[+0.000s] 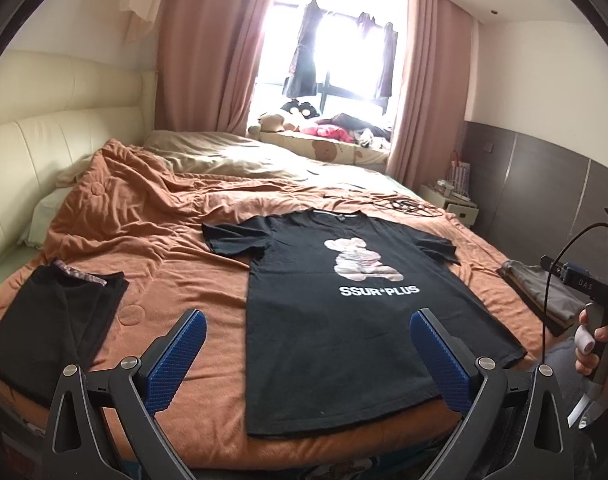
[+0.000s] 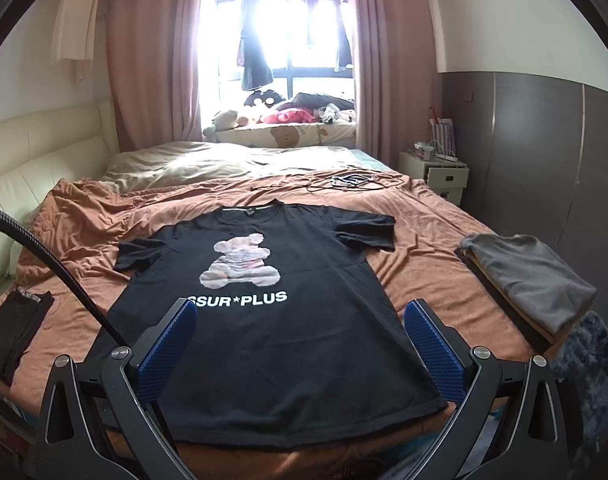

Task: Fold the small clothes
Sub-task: 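Move both grippers toward the T-shirt sleeve nearest the left gripper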

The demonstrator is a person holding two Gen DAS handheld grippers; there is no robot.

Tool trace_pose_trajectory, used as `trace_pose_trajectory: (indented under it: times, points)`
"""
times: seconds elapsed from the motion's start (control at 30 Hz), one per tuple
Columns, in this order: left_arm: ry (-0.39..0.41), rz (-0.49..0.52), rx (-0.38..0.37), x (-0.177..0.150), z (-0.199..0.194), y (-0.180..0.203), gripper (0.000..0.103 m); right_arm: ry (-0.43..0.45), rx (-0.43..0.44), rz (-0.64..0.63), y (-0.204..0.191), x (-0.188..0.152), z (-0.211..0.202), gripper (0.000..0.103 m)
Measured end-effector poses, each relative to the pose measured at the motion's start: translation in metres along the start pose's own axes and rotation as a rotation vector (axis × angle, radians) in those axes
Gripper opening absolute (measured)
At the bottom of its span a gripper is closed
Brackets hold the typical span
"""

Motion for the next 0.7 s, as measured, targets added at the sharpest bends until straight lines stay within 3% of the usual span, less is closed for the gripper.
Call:
trace_pose_trajectory:
  times: [0.23,0.7]
  points:
    - [-0.033,-0.044,0.067,0.01,0.034,-0.025,0.103,0.001,0.06,-0.087,-0.025,0.019,0.047,0.103]
    - [-0.11,-0.131,0.172,0.017,0.103,-0.065,0.102,-0.077,0.188,-0.165,-0.053,0.052,0.158,0.103]
Point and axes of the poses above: each gripper's, at about its wrist camera, not at the fingertips, and z roughly the way its jaws point, y to its right, x to its top, the point moved 8 cm from there along z, roughly the way its jaws point, and after that the axes turned 6 degrees about -x, right-handed, at the moved point
